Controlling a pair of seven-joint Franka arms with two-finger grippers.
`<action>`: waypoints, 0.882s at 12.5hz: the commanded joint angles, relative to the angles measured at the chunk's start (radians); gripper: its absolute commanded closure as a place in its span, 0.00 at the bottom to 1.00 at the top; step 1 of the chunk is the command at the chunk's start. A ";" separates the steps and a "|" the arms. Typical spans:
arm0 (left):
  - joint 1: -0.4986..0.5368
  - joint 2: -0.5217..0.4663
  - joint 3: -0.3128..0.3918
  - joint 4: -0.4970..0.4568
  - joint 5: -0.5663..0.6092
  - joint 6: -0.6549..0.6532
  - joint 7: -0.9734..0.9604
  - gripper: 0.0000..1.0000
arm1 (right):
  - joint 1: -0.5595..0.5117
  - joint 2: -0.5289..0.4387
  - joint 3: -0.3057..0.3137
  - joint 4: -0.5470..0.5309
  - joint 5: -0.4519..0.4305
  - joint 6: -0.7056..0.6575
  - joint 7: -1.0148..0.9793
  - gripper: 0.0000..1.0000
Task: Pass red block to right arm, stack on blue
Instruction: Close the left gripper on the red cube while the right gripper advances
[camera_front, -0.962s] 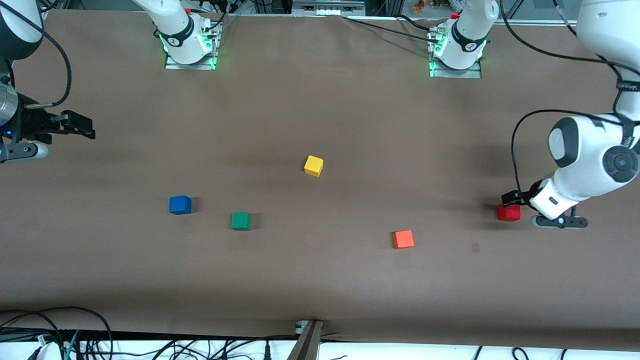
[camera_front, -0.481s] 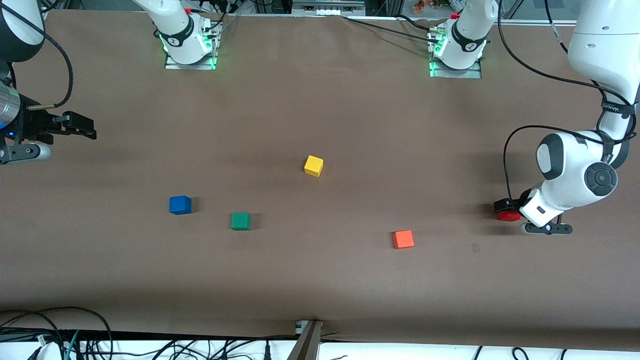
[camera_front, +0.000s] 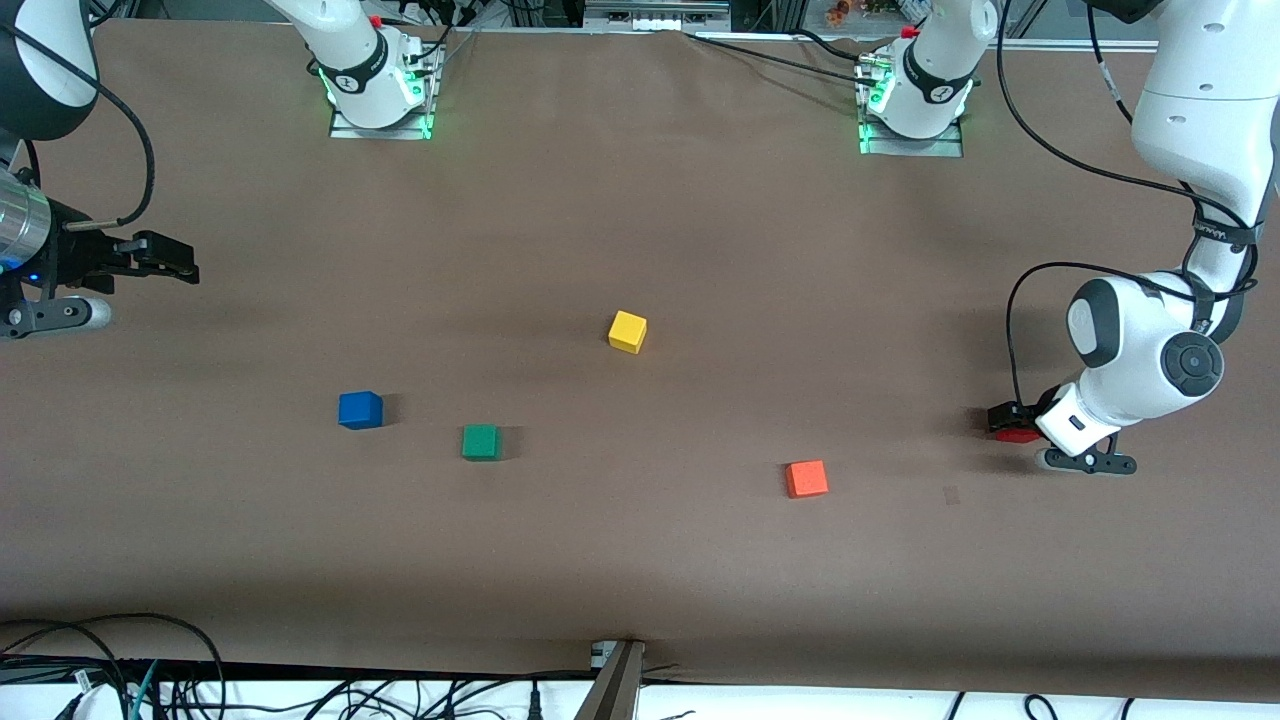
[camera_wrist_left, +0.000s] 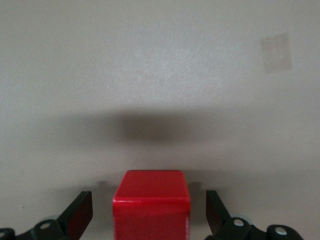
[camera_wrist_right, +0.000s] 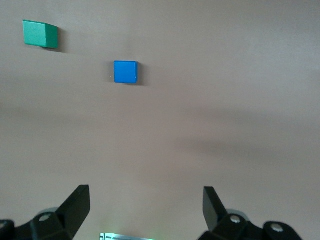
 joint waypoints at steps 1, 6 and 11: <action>0.012 0.018 -0.009 0.019 0.018 -0.001 0.093 0.28 | -0.003 0.009 0.000 0.020 0.077 -0.014 0.004 0.00; 0.023 -0.024 -0.015 0.025 0.004 -0.028 0.132 0.86 | 0.000 0.039 0.002 0.018 0.231 -0.006 0.022 0.00; 0.027 -0.094 -0.137 0.049 0.003 -0.083 0.137 0.92 | 0.031 0.087 0.005 0.018 0.430 0.000 0.110 0.00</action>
